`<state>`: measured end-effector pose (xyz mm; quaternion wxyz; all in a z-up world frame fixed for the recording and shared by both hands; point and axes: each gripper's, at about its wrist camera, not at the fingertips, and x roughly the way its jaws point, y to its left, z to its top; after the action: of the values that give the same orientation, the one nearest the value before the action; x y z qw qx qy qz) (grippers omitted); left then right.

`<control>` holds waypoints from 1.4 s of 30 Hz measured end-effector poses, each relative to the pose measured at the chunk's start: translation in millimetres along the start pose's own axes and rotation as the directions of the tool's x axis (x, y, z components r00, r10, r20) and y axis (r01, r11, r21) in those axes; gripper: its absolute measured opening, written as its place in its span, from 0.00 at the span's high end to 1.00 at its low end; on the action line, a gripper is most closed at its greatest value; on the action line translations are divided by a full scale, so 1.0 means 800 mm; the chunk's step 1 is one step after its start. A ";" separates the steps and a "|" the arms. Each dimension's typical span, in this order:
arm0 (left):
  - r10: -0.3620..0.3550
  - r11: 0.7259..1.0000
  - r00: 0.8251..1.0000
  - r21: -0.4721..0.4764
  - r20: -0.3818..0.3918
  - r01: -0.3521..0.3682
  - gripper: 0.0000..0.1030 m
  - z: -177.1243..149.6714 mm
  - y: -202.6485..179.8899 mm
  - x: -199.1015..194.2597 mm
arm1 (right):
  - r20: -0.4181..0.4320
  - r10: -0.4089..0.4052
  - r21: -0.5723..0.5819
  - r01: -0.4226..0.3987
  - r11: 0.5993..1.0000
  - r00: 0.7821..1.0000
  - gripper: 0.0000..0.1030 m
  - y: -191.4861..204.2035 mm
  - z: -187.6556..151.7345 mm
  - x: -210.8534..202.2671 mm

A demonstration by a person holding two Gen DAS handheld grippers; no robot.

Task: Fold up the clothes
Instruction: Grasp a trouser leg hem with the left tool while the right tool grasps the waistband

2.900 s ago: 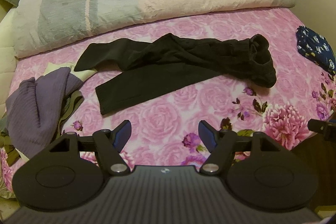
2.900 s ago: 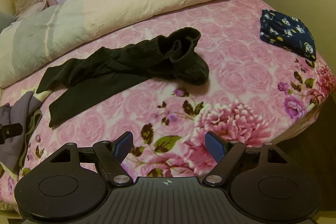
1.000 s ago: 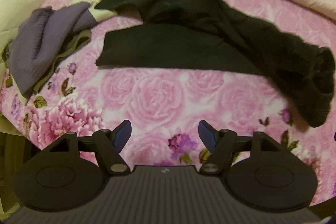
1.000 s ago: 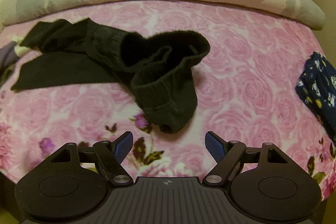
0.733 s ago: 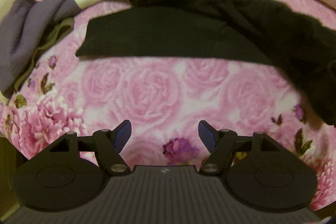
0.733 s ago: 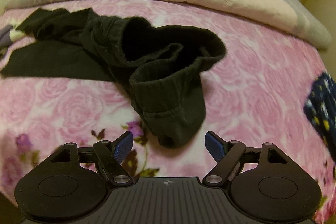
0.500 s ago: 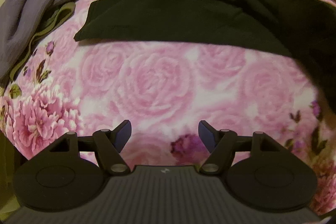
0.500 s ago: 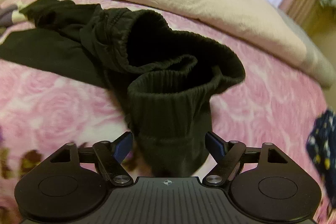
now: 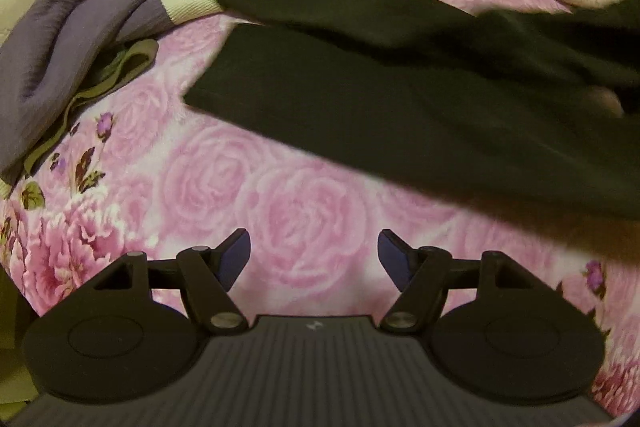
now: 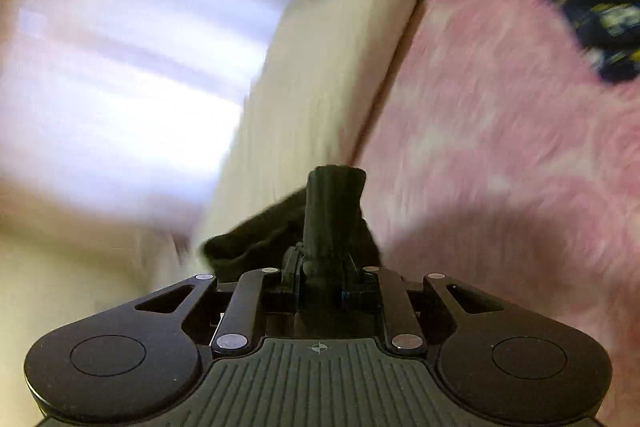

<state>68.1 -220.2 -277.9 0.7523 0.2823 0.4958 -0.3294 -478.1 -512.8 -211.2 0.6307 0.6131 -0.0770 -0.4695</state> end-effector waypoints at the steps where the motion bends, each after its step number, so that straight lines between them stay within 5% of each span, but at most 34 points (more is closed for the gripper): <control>1: -0.002 1.000 1.000 -0.011 -0.004 0.002 0.35 0.000 0.001 0.003 | 0.047 -0.070 0.030 0.069 0.997 0.996 0.84 -0.011 0.012 -0.009; 2: -0.005 1.000 1.000 -0.025 -0.010 0.005 0.35 0.000 0.002 0.007 | 0.055 -0.162 0.043 0.160 0.986 0.985 0.77 -0.026 0.018 -0.012; 3: -0.009 0.999 1.000 -0.040 -0.017 0.008 0.35 -0.001 0.004 0.011 | 0.056 -0.254 0.054 0.251 0.966 0.966 0.53 -0.042 0.023 -0.014; 5: -0.015 0.997 1.000 -0.080 -0.028 0.013 0.35 0.000 0.009 0.020 | 0.048 -0.407 0.082 0.402 0.912 0.912 0.26 -0.074 0.026 -0.021; 12: -0.029 0.963 1.000 -0.267 -0.006 0.026 0.35 0.021 0.039 0.054 | -0.036 -0.500 0.069 0.501 0.863 0.865 0.26 -0.149 -0.004 -0.047; 17: -0.036 0.918 0.999 -0.395 0.011 0.038 0.35 0.037 0.061 0.078 | -0.034 -0.484 0.049 0.485 0.873 0.875 0.26 -0.162 -0.005 -0.038; 22: -0.068 0.831 0.997 -0.551 0.040 0.079 0.38 0.057 0.081 0.119 | -0.030 -0.465 0.027 0.466 0.884 0.885 0.26 -0.175 -0.006 -0.030; 25: -0.100 0.764 0.994 -0.637 0.033 0.098 0.52 0.062 0.090 0.144 | -0.030 -0.463 0.019 0.464 0.886 0.886 0.26 -0.180 -0.009 -0.027; 28: -0.087 0.741 0.995 -0.664 0.057 0.103 0.60 0.064 0.093 0.152 | -0.021 -0.451 0.024 0.452 0.892 0.892 0.26 -0.185 -0.011 -0.029; 29: -0.082 0.745 0.994 -0.659 0.065 0.105 0.65 0.065 0.093 0.153 | -0.016 -0.445 0.026 0.445 0.895 0.895 0.26 -0.188 -0.010 -0.031; 31: -0.084 0.758 0.993 -0.642 0.080 0.116 0.92 0.070 0.096 0.152 | -0.004 -0.434 0.031 0.434 0.900 0.901 0.26 -0.192 -0.008 -0.032; 34: -0.113 0.752 0.984 -0.635 0.139 0.176 0.93 0.071 0.101 0.141 | 0.019 -0.397 0.041 0.396 0.918 0.918 0.26 -0.200 0.001 -0.030; 38: -0.094 0.832 0.974 -0.521 0.207 0.191 0.93 0.070 0.090 0.112 | 0.006 -0.359 0.063 0.358 0.932 0.933 0.26 -0.212 0.012 -0.012; 41: -0.081 0.872 0.980 -0.464 0.182 0.158 0.93 0.065 0.087 0.110 | -0.029 -0.340 0.091 0.341 0.936 0.940 0.28 -0.228 0.017 0.012; 42: -0.080 0.877 0.982 -0.457 0.169 0.150 0.93 0.064 0.089 0.110 | -0.037 -0.348 0.077 0.350 0.933 0.937 0.58 -0.230 0.016 0.019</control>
<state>177.5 -233.4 -335.1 0.8112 0.0378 0.5204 -0.2641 -569.9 -497.0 -371.0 0.5122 0.6478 0.0209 -0.5635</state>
